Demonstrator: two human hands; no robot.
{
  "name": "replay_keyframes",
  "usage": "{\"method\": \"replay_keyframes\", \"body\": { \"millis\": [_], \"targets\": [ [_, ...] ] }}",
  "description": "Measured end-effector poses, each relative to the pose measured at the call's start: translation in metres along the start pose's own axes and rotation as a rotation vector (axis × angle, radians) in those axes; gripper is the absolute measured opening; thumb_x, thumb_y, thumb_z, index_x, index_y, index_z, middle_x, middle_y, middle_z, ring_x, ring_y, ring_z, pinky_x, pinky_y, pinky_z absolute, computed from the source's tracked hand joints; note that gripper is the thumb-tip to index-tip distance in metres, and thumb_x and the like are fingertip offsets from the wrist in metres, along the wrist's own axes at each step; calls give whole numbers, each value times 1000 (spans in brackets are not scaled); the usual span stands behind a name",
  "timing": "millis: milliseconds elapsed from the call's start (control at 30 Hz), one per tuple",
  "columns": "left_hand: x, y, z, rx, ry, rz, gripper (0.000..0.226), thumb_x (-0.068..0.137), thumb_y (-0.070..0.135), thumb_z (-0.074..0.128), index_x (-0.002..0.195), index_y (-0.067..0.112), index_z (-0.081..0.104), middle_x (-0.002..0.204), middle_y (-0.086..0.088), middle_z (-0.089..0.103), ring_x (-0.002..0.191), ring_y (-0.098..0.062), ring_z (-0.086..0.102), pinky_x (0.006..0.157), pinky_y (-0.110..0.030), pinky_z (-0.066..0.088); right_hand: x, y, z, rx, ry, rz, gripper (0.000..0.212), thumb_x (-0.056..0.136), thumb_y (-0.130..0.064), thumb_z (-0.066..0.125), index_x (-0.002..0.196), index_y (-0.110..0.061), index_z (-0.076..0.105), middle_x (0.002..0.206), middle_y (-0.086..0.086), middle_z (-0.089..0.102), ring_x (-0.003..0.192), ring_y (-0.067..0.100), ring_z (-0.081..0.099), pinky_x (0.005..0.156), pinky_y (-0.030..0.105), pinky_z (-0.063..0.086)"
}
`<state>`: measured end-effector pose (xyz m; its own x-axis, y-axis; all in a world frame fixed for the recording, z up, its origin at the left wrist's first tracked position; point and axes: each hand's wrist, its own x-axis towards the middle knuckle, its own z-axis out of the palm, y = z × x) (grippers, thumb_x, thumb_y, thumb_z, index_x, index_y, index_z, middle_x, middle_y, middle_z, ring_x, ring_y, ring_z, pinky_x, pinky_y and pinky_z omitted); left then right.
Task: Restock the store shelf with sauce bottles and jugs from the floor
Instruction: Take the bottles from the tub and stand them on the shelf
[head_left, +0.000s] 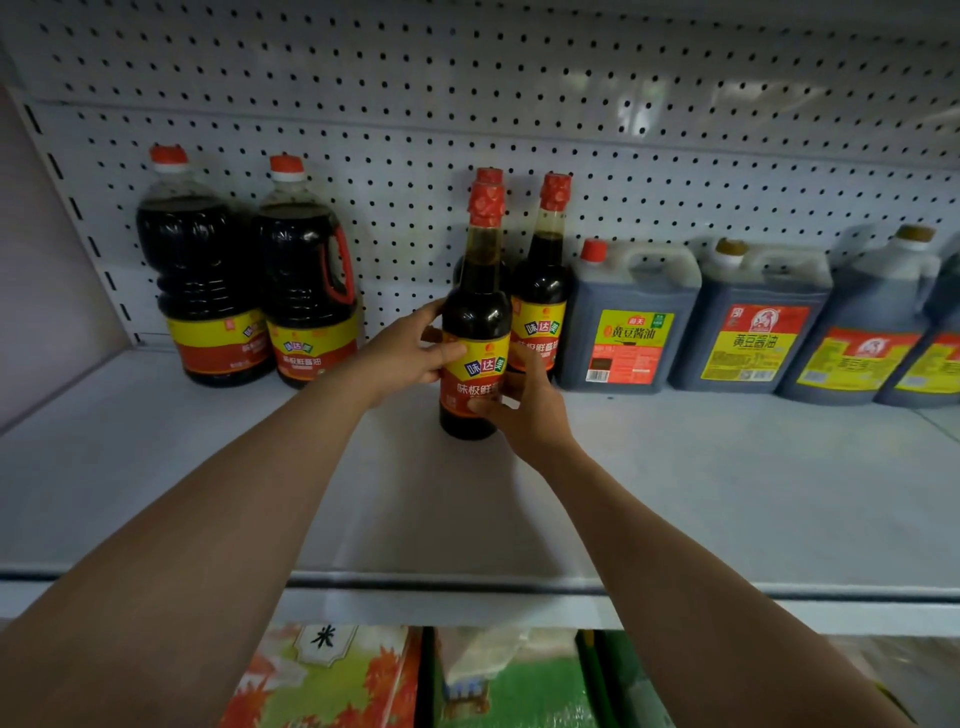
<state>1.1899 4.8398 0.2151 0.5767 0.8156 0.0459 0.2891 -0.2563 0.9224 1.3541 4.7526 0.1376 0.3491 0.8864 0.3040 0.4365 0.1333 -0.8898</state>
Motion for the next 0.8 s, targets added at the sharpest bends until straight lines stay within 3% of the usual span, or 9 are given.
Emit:
{"method": "replay_keyframes", "body": {
  "millis": [200,333,433,600,800],
  "targets": [
    [-8,4,7,105,74,7,67,97,27,63,154,35,28,149,-9,47,128,-28,53,103,-47,49,-3,-7,-1,-72,-20,28,76,86,-8,79,148,-20,36,129,0,61,116,17,61,68,4,46],
    [-27,3,9,318,168,-33,68,94,34,66,153,21,33,151,-11,46,134,-28,49,109,-46,42,-16,-27,-6,-153,-19,35,82,84,-19,82,151,-22,36,138,3,61,122,21,59,91,29,49],
    [-54,-6,1,389,204,-84,74,90,39,71,151,17,35,152,-12,44,135,-30,46,110,-45,41,-36,-42,-10,-216,10,26,79,79,-24,87,145,-22,44,135,4,63,122,22,60,97,37,51],
    [-118,-11,-14,503,212,-74,80,82,36,80,146,8,41,149,-11,46,133,-27,47,103,-33,39,-84,-70,-6,-462,-61,29,76,78,-32,86,142,-19,47,135,12,59,124,30,55,92,32,43],
    [-202,-23,-32,550,173,-91,80,77,41,83,142,14,45,142,-12,44,126,-29,49,98,-34,42,-149,-96,11,-576,-111,78,76,79,-42,84,142,-23,47,132,13,56,122,31,55,91,34,44]
  ]
}}
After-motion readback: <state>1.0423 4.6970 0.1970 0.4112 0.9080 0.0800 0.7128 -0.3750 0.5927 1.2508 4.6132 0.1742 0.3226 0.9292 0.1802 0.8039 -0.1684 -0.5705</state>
